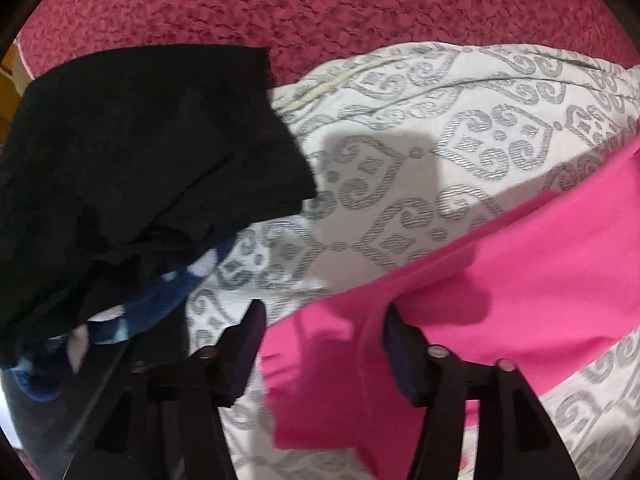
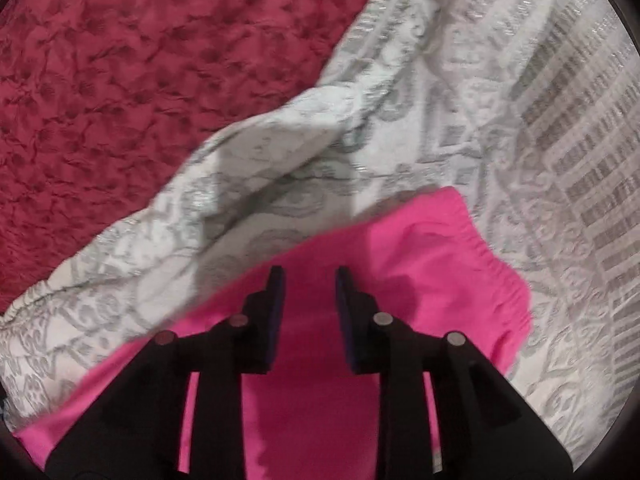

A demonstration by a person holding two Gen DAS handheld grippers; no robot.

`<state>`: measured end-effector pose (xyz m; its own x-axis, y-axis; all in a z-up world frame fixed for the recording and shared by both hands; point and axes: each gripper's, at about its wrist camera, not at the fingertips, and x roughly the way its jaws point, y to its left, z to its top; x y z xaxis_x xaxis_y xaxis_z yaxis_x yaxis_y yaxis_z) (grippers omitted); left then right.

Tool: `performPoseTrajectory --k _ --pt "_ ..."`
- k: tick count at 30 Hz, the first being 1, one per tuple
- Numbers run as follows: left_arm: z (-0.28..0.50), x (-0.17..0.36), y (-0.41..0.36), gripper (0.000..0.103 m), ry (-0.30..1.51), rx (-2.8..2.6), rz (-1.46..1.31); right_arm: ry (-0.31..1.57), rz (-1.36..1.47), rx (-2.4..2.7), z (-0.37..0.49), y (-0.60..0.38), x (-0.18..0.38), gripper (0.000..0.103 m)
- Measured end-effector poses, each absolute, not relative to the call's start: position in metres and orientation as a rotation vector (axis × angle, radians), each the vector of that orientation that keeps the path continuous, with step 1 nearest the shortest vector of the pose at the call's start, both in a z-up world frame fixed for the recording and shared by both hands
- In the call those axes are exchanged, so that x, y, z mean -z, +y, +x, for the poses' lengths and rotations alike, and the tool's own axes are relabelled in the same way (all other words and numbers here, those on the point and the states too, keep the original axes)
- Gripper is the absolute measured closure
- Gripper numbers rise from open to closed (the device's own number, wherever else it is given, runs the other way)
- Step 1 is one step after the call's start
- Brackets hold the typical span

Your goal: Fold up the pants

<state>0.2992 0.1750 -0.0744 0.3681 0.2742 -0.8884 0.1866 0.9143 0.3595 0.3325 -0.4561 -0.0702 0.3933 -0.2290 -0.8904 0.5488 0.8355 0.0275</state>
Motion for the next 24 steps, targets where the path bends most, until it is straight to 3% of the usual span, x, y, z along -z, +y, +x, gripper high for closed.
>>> performPoseTrajectory --k 3,10,14,19,24 --pt "0.298 0.063 0.186 0.031 1.196 -0.081 0.436 1.035 0.353 0.492 0.306 -0.470 0.060 0.070" --pt "0.280 0.038 0.226 0.031 1.153 -0.276 0.419 0.975 0.309 0.335 0.243 -0.431 0.024 0.067" --pt "0.249 0.031 0.245 0.031 1.133 -0.253 0.306 0.982 0.127 0.128 0.223 -0.344 0.010 0.052" --pt "0.207 0.044 0.246 0.031 1.139 -0.162 0.158 0.993 0.034 -0.069 0.183 -0.262 0.014 0.052" --pt "0.199 0.068 0.251 0.031 1.169 -0.139 0.057 1.074 0.130 -0.031 0.142 -0.269 0.042 0.052"
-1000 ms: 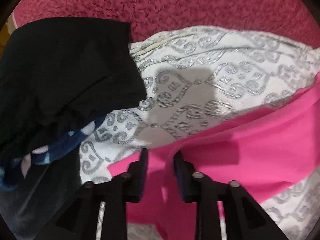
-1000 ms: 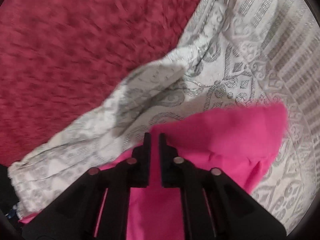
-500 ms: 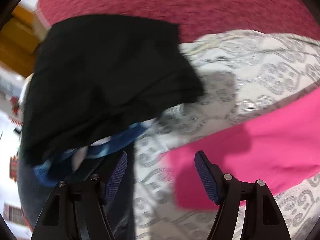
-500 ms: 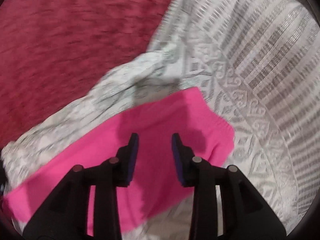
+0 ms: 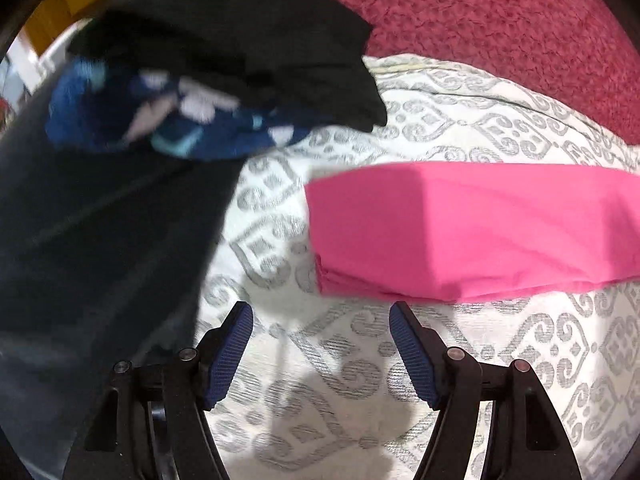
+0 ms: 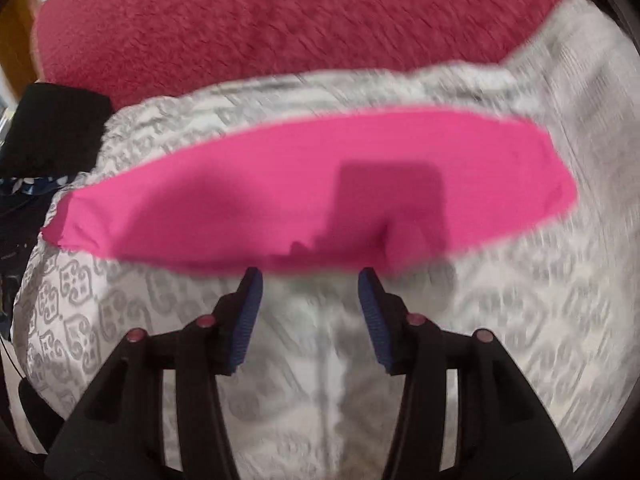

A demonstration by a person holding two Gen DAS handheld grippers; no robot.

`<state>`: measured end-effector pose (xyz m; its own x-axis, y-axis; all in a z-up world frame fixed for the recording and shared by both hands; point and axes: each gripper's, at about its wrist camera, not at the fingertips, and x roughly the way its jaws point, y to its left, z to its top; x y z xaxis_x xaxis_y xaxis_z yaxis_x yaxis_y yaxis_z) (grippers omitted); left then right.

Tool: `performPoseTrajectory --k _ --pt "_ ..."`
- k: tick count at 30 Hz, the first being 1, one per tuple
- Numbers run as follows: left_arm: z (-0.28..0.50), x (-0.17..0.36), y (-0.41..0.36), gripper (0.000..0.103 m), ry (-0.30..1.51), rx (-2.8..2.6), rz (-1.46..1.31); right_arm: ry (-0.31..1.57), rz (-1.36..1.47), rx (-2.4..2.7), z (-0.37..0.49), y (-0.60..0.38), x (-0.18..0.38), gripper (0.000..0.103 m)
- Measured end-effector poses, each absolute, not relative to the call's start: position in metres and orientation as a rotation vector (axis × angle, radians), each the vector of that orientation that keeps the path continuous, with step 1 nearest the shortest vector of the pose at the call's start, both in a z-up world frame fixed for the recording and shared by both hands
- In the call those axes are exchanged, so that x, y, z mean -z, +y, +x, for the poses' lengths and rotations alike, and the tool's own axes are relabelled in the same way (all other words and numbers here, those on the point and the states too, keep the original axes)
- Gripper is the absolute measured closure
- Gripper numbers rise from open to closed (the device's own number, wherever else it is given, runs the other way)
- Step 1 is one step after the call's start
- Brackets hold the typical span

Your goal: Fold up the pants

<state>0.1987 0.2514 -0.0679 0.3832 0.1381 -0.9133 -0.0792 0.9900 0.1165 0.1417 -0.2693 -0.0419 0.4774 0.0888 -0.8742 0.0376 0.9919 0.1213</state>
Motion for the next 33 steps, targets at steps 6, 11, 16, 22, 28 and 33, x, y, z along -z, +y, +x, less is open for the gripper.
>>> performPoseTrajectory --k 6,11,16,22,28,33 --pt "0.213 0.081 0.287 0.031 1.179 -0.146 -0.281 1.105 0.319 0.079 0.107 -0.310 0.056 0.052" --pt "0.217 0.096 0.300 0.033 1.160 -0.123 -0.520 1.099 0.355 0.080 0.094 -0.304 0.057 0.051" --pt "0.219 0.095 0.293 0.095 1.166 -0.154 -0.479 1.108 0.408 0.053 0.102 -0.291 0.068 0.051" --pt "0.212 0.059 0.296 0.097 1.055 -0.102 -0.493 1.107 0.496 0.060 0.118 -0.290 0.080 0.051" --pt "0.212 0.051 0.288 0.097 1.068 -0.108 -0.409 1.081 0.484 0.165 0.135 -0.300 0.084 0.051" --pt "0.216 0.054 0.289 0.097 1.072 -0.114 -0.420 1.061 0.432 0.323 0.159 -0.311 0.087 0.051"
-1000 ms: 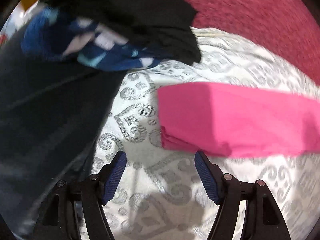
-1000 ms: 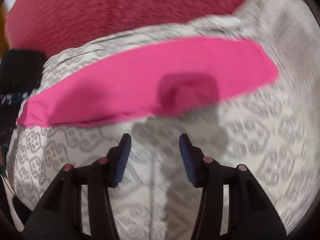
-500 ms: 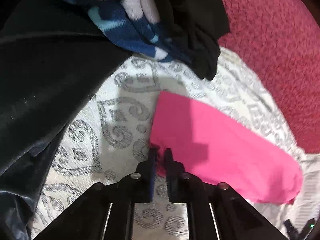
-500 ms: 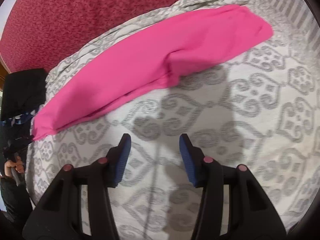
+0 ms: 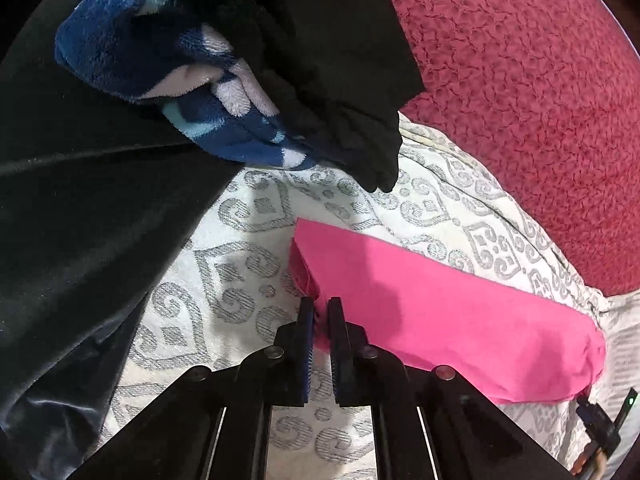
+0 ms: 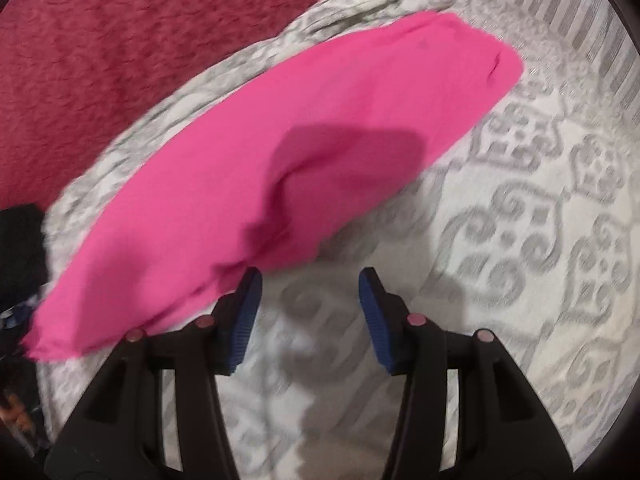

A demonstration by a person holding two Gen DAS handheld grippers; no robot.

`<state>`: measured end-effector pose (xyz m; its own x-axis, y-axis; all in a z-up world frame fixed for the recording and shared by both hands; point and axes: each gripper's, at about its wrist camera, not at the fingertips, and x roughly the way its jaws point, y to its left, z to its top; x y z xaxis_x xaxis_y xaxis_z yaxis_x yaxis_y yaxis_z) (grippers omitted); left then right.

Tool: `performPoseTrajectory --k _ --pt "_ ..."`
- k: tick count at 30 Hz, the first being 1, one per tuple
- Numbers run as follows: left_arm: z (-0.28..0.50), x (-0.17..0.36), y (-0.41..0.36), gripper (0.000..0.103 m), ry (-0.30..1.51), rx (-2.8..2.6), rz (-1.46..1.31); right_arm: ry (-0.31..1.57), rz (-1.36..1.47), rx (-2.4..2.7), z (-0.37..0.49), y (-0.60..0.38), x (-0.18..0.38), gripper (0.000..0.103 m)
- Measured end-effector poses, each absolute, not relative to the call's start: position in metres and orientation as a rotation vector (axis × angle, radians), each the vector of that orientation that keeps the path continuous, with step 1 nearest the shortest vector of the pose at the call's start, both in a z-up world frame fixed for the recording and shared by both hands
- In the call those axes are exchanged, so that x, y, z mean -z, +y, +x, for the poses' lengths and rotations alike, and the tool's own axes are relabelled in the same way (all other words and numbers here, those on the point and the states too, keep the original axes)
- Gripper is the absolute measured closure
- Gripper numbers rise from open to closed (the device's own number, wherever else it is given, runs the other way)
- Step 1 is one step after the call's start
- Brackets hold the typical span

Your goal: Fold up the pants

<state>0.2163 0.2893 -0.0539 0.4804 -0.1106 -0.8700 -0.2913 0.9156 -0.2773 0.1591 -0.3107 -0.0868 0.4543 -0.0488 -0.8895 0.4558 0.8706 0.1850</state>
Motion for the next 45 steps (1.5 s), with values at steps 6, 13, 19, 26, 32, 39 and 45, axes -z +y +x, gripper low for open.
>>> performPoseTrajectory --k 6,13,19,26,32,39,45 --pt "0.219 0.061 0.285 0.097 1.087 -0.120 -0.409 1.067 0.314 0.459 0.177 -0.310 0.094 0.052" --pt "0.217 0.055 0.290 0.097 1.077 -0.130 -0.431 0.923 0.420 0.384 0.167 -0.315 0.070 0.098" --pt "0.201 0.029 0.300 0.100 1.024 -0.194 -0.343 0.857 0.479 0.318 0.131 -0.323 0.021 0.098" --pt "0.173 0.055 0.322 0.100 1.085 -0.164 -0.421 1.122 0.527 0.324 0.086 -0.332 0.089 0.099" --pt "0.163 0.056 0.303 0.082 1.093 -0.066 -0.462 1.029 0.483 0.335 0.069 -0.334 0.071 0.067" --pt "0.180 0.065 0.295 0.049 1.122 -0.031 -0.616 0.996 0.434 0.268 0.064 -0.318 0.064 0.067" --pt "0.201 0.092 0.291 0.048 1.162 -0.067 -0.756 1.008 0.427 0.236 0.065 -0.310 0.070 0.067"
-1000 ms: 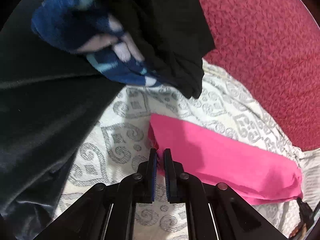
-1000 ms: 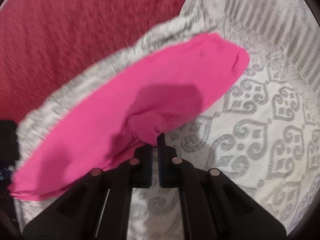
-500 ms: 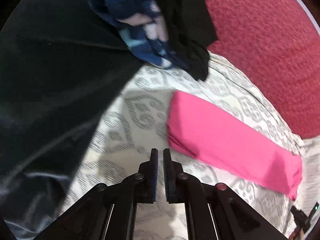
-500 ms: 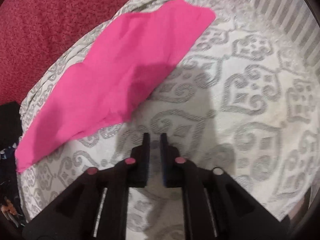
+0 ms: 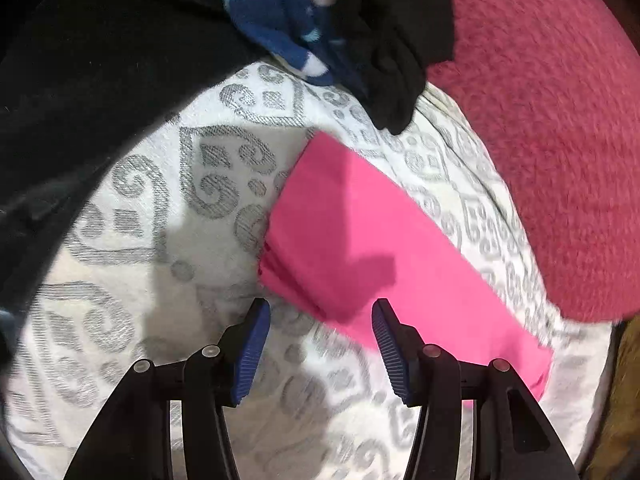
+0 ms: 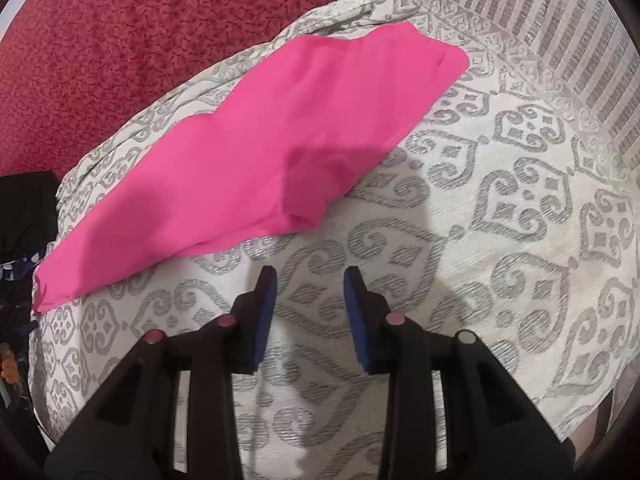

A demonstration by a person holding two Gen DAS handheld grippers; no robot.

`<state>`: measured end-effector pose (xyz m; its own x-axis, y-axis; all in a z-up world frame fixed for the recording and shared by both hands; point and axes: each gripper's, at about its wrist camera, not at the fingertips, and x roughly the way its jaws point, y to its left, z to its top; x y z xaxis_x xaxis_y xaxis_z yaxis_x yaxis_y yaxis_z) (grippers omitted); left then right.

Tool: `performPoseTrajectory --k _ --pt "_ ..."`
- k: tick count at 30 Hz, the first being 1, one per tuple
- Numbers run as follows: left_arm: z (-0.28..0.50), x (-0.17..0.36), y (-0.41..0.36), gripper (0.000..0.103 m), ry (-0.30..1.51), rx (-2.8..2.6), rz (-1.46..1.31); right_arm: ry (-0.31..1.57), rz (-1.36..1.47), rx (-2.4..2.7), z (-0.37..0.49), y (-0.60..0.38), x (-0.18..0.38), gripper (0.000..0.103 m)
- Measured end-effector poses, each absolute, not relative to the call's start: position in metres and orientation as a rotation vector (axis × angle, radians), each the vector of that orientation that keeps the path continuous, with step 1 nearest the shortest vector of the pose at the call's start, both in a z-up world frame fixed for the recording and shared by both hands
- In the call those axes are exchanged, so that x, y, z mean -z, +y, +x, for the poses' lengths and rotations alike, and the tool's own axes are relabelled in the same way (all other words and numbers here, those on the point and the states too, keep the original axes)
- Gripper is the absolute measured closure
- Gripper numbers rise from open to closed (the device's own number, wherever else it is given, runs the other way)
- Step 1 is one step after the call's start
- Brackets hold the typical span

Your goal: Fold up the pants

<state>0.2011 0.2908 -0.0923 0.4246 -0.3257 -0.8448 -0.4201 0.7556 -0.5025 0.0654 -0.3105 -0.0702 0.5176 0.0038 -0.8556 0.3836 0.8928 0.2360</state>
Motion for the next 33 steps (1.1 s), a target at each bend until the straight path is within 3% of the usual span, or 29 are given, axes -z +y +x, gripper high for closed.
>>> performPoseTrajectory --k 3,5,11,19,20,22,23,27,33 --pt "0.208 0.095 0.289 0.051 1.131 -0.084 -0.797 0.998 0.441 0.220 0.067 -0.309 0.071 0.066" --pt "0.212 0.097 0.285 0.099 1.127 -0.084 -0.779 0.989 0.448 0.214 0.069 -0.308 0.070 0.065" --pt "0.202 0.080 0.287 0.098 1.030 -0.095 -0.771 0.966 0.457 0.227 0.078 -0.311 0.070 0.037" --pt "0.208 0.051 0.269 0.098 0.981 -0.076 -0.666 1.009 0.350 0.290 0.104 -0.309 0.084 0.035" --pt "0.208 0.047 0.270 0.098 0.972 -0.071 -0.669 1.015 0.327 0.307 0.109 -0.309 0.087 0.037" --pt "0.208 0.039 0.274 0.098 0.953 -0.066 -0.674 0.998 0.318 0.321 0.117 -0.313 0.088 0.091" --pt "0.206 0.033 0.277 0.098 0.939 -0.067 -0.672 0.987 0.385 0.281 0.119 -0.319 0.088 0.097" --pt "0.198 0.005 0.287 0.098 0.867 -0.078 -0.642 0.891 0.416 0.251 0.109 -0.316 0.056 0.097" --pt "0.173 -0.001 0.314 0.098 0.850 -0.127 -0.606 0.963 0.456 0.142 0.098 -0.292 0.046 0.096"
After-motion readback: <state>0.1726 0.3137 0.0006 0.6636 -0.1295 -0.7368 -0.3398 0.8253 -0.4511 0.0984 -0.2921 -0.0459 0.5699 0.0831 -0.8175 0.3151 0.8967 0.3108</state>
